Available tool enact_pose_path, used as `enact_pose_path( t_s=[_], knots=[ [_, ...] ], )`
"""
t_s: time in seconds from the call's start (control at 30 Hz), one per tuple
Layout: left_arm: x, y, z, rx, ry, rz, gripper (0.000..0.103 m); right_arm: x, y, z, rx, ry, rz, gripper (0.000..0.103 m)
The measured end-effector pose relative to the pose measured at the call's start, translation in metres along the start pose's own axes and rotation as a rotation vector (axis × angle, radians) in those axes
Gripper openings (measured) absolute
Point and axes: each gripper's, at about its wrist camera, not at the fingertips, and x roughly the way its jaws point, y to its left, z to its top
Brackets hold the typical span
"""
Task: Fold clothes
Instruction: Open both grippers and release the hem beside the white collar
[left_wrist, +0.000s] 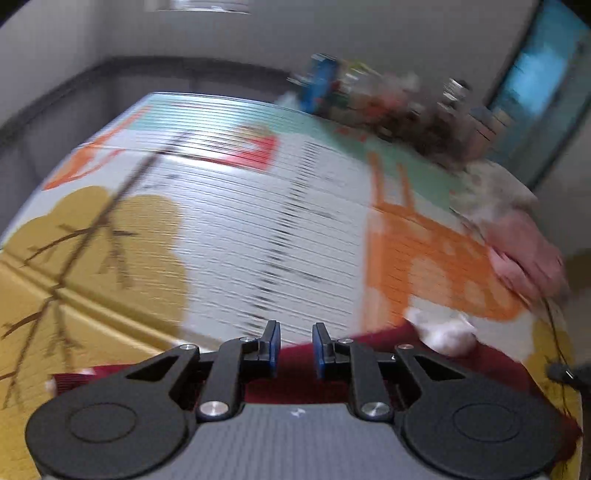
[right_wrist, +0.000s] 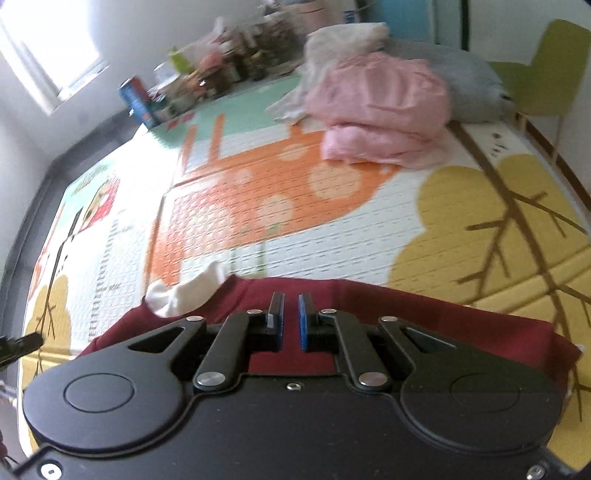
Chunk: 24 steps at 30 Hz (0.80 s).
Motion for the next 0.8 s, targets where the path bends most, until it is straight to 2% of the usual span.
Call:
enact_pose_path(
  t_s=[0.17,0.43,0.67,0.8],
  knots=[
    [0.029,-0.035,-0.012,0.068,0.066,-0.05,0.021,0.023,0.014,-0.003,-0.005,0.06,0.023,0.007],
    [0.07,-0.063,-0.032,0.118,0.161,-0.121,0.021,0.056,0.022,-0.009,-0.001,0.122,0.014,0.007],
    [0.097,-0.073,-0.034,0.131,0.211,-0.107,0.021,0.085,0.027,-0.011,-0.012,0.172,-0.001,0.007],
    [0.105,-0.072,-0.026,0.119,0.207,-0.098,0.019,0.098,0.028,-0.01,-0.022,0.185,-0.017,0.007]
  ],
)
